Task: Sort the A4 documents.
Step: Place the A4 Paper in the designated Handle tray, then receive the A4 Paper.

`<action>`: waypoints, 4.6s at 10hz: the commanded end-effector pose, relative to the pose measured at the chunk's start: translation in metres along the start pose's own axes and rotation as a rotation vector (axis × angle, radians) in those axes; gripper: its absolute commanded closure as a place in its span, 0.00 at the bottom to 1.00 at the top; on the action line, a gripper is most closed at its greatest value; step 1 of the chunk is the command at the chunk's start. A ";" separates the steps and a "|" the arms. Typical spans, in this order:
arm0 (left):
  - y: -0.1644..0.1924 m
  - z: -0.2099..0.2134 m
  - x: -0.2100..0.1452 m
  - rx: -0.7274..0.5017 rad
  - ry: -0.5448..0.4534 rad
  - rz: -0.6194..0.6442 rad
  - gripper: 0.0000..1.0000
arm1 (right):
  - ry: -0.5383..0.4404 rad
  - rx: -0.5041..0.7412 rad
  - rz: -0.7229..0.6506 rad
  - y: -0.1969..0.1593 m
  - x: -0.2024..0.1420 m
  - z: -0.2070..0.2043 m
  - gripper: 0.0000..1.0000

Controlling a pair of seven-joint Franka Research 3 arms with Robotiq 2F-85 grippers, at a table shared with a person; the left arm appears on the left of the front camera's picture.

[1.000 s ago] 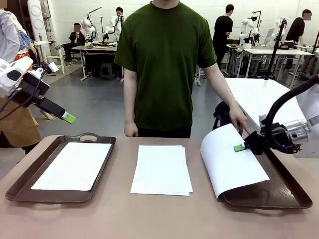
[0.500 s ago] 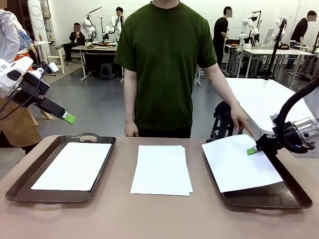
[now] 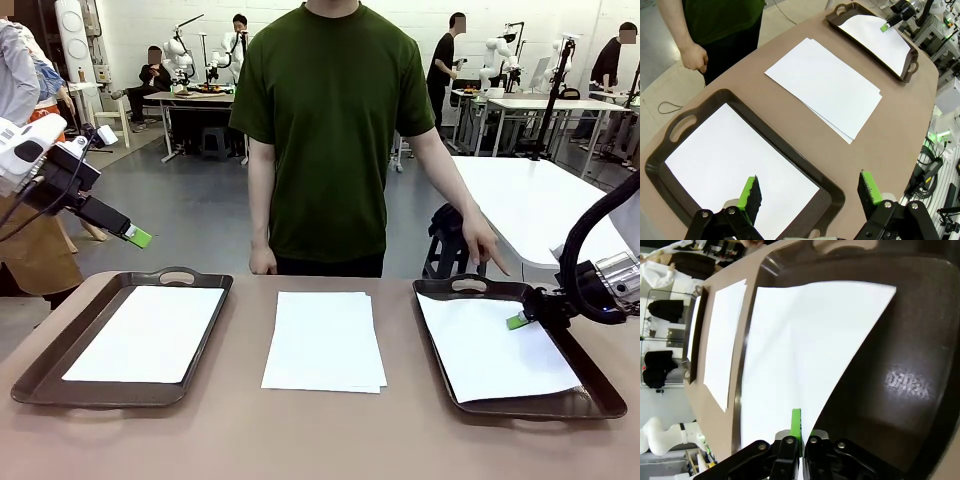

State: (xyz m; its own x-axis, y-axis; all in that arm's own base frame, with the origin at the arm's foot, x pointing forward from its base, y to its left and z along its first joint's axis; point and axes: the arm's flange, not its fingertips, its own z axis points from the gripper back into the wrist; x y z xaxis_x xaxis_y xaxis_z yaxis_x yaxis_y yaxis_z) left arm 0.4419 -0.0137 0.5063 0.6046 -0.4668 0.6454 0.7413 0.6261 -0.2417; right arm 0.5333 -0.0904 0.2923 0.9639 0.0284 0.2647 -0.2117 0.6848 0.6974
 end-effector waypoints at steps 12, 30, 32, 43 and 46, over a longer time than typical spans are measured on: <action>0.000 0.000 -0.001 0.006 0.002 -0.019 0.00 | -0.024 -0.206 0.040 0.026 0.003 0.019 0.42; 0.000 0.000 -0.001 0.006 0.002 -0.019 0.00 | -0.033 -0.393 0.118 0.030 0.011 0.041 0.00; 0.000 0.000 -0.001 0.006 0.002 -0.019 0.00 | -0.033 -0.393 0.118 0.030 0.011 0.041 0.00; 0.000 0.000 -0.001 0.006 0.002 -0.019 0.00 | -0.268 -0.095 0.582 0.095 -0.011 0.161 0.00; 0.000 0.000 -0.001 0.006 0.002 -0.019 0.00 | -0.133 0.061 0.817 0.141 -0.018 0.169 0.00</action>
State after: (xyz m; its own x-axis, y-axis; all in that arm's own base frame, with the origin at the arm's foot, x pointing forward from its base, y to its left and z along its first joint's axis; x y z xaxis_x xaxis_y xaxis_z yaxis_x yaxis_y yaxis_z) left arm 0.4418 -0.0138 0.5064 0.6043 -0.4669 0.6456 0.7417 0.6257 -0.2418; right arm 0.4605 -0.1137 0.4919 0.5278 0.3613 0.7687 -0.8018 0.5106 0.3105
